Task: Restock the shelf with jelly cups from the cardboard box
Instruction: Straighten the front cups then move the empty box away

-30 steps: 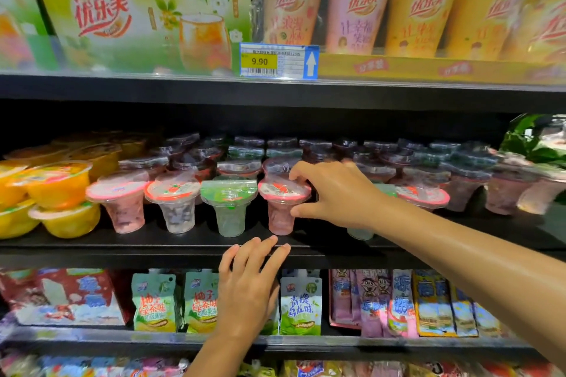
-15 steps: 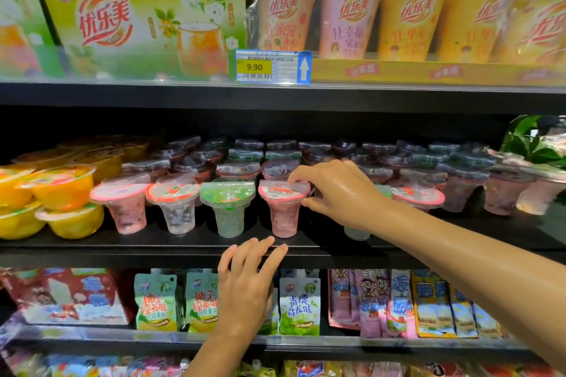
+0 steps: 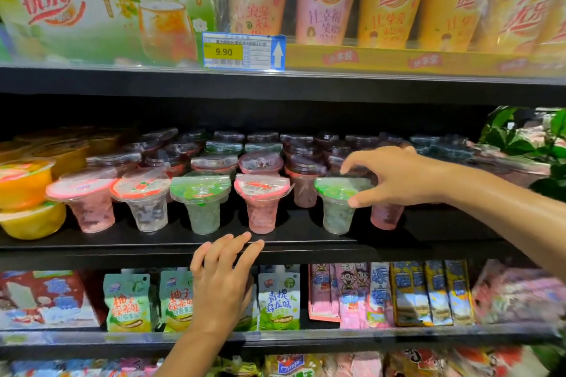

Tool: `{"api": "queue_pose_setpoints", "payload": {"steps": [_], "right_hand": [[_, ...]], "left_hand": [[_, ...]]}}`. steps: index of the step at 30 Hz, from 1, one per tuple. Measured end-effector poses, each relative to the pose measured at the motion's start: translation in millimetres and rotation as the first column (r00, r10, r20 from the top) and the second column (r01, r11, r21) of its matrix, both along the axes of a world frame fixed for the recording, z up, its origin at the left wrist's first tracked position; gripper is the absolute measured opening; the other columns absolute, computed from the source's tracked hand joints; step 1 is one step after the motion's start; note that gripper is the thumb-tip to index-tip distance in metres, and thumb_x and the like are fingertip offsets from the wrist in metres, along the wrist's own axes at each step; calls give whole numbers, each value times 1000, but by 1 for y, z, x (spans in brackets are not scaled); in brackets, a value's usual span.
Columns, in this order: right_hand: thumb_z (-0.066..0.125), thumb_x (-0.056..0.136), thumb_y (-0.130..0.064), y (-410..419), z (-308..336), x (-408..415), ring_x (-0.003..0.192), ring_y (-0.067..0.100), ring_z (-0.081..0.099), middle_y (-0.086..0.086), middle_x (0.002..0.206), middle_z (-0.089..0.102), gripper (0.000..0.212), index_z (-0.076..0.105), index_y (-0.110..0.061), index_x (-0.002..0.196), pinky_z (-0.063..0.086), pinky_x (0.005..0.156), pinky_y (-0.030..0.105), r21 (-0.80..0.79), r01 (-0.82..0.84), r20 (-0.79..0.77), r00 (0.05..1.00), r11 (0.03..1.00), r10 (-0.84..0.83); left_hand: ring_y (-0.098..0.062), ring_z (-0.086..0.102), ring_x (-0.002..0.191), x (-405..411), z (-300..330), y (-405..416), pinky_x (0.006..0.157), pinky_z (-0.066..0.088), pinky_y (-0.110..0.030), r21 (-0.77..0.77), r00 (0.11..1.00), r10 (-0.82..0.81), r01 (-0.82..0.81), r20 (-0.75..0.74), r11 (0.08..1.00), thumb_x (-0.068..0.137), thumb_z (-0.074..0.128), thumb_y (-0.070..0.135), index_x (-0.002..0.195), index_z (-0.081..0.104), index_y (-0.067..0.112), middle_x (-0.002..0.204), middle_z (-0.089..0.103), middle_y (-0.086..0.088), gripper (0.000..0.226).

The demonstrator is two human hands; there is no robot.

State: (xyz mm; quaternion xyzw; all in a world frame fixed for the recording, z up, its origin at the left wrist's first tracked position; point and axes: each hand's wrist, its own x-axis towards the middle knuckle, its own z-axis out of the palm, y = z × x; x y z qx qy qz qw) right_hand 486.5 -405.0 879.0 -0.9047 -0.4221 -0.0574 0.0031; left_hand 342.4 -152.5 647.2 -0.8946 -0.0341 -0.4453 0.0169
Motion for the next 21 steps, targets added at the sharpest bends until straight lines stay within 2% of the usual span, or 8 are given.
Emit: {"api": "queue_pose_setpoints", "payload": {"steps": [2,3,7,14,19,21], "right_hand": [[65,83,-64,-7,-4,7,108,17,55,-12,115,62,53,43,-43,126,33,97,45,-19,0,-12,1000,1000,0],[65,83,-64,-10,-7,10,107,17,56,-11,115,63,52,41,-44,124,32,95,45,-6,-3,-19,1000,1000,3],[64,85,-63,-14,-14,15,104,16,56,-8,119,65,47,39,-45,120,30,101,47,71,-1,-74,997,997,6],[67,83,-62,-12,-25,11,111,14,55,-16,121,62,44,49,-40,116,22,98,47,205,-4,-29,1000,979,10],[65,82,-63,-8,-30,8,99,12,56,-16,104,64,43,49,-37,113,25,100,45,241,-30,-10,999,970,33],[64,82,-64,-5,-33,6,96,13,59,-12,104,68,42,49,-38,111,25,99,43,260,-51,-7,998,964,54]], "left_hand": [[-29,48,119,3,-3,1,109,20,-43,30,999,28,-29,36,999,39,93,11,128,51,22,130,50,-2,99],[-30,48,118,4,-4,0,109,21,-43,42,998,38,-40,57,998,40,93,10,127,51,22,130,51,-3,97],[-30,48,117,8,-6,-1,109,22,-43,64,992,71,-78,106,995,44,91,7,126,52,21,128,51,-2,92],[-31,48,118,7,-5,-3,111,22,-44,57,990,80,-87,117,995,45,90,4,127,52,21,128,52,-4,91],[-31,49,118,7,-5,-4,111,23,-45,44,990,87,-93,107,995,45,91,7,125,53,21,127,53,-4,90],[-31,49,118,7,-4,-5,109,26,-47,36,990,92,-96,110,995,46,91,8,125,54,21,127,54,-4,89]]}}
